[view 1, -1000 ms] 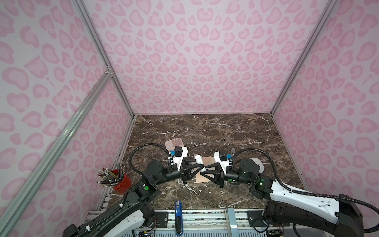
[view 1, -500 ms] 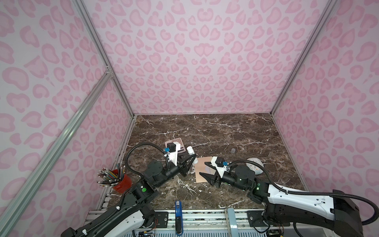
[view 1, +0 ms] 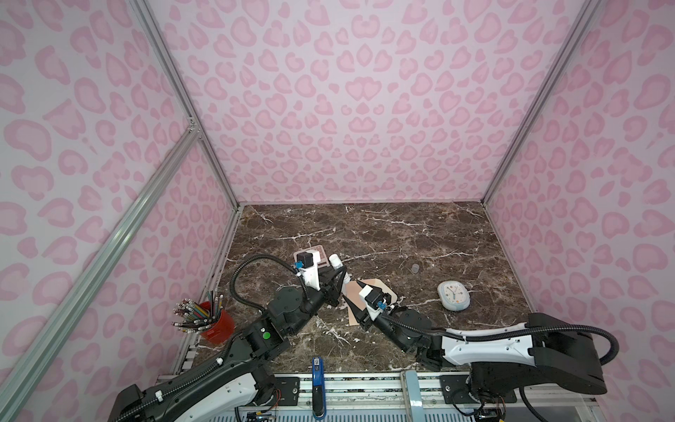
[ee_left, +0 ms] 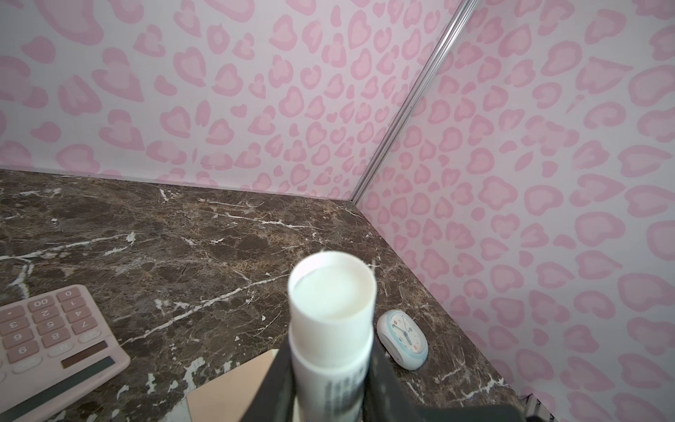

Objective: Place the letter into the envelope and seal it
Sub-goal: 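Hold the uncapped glue stick with both grippers above the envelope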

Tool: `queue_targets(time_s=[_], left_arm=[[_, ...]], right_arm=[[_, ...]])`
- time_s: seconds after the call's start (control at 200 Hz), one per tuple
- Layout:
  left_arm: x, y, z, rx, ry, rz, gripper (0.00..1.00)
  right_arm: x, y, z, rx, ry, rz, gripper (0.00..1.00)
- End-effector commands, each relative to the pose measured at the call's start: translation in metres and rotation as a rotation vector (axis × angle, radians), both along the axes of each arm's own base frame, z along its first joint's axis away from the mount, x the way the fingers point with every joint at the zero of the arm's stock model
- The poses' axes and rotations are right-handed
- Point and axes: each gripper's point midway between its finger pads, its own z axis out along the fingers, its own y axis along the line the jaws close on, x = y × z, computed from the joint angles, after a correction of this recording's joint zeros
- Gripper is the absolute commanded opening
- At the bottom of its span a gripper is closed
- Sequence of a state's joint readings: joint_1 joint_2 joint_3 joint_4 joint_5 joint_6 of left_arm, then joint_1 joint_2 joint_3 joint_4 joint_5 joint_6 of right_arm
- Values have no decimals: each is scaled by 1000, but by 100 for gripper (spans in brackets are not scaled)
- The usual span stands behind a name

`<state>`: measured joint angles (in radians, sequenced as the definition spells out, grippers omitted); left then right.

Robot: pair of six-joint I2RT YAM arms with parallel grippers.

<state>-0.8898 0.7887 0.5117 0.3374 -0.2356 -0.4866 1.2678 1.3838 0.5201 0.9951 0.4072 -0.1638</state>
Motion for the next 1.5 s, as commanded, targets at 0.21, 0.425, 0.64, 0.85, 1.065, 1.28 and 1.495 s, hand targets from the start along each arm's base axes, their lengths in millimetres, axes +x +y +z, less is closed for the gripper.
queue_targets(time_s=[0.21,0.425,0.64,0.85,1.065,1.28,1.495], left_arm=[[5,0,19,-61,-37,31,13],[5,-4,18,-63,-32,21,13],[5,-6,15,-67,-25,11,13],[5,-8,14,-69,-20,8,13],[5,-9,13,-64,-19,2,13],[5,-13,9,-52,-7,-8,13],[5,-13,8,-48,-6,-8,13]], right_arm=[[15,3,22,73,-76,-103,52],[21,4,18,68,-75,-131,49],[27,6,15,59,-80,-151,47],[33,8,10,55,-80,-149,42],[33,11,8,50,-84,-142,37],[33,12,10,43,-94,-139,36],[32,12,8,29,-90,-132,26]])
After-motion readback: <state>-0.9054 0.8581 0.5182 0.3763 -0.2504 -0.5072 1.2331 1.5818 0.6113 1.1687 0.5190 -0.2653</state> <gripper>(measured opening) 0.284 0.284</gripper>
